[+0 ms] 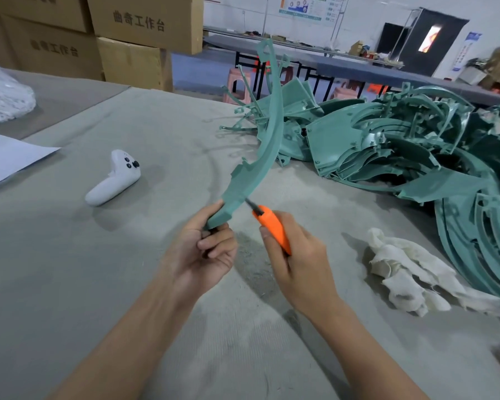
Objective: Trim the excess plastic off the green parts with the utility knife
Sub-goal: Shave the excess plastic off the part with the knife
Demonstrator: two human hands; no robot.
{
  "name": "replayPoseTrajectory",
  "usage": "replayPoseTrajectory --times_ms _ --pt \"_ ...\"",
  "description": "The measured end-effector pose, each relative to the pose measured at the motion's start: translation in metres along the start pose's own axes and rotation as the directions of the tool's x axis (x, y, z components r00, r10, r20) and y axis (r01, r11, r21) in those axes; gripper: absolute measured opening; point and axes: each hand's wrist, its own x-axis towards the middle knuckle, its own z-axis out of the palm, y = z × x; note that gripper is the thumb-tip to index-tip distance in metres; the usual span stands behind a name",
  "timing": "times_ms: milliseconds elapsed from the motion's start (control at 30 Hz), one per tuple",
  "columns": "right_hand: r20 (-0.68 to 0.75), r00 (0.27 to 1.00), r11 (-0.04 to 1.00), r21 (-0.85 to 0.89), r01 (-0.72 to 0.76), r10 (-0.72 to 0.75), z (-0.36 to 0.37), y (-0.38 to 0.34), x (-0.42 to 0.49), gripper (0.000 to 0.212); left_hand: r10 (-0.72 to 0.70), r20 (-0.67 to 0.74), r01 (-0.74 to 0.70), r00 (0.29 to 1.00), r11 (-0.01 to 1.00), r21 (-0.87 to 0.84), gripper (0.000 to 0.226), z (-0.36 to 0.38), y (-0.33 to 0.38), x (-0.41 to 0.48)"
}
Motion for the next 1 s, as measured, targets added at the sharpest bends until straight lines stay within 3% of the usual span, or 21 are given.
replayPoseTrajectory --times_ms 133,367,600,1000 --pt "-0.044 0.991 0.991 0.051 -0.125 0.127 -0.005 0.01 0.006 0.03 0.005 -0.022 -0.005 1.0 0.999 0.033 0.01 0.003 -0.006 -0.001" --pt "0.063 0.998 0.997 0.071 -0.006 0.002 0.007 -0.008 -0.007 0.025 0.048 -0.021 -0.048 0.999 0.999 -0.012 0.01 -0.001 0.001 0.002" --pt "0.019 0.996 0.991 0.105 -0.086 0.085 0.003 0.0 0.0 0.029 0.023 -0.021 -0.022 1.0 1.0 0.01 0.012 0.0 -0.002 0.002" --pt "0.117 0.993 0.996 0.09 -0.006 -0.005 0.004 -0.006 -0.007 0.028 0.046 -0.055 -0.046 0.997 0.999 0.004 0.013 -0.002 0.001 0.004"
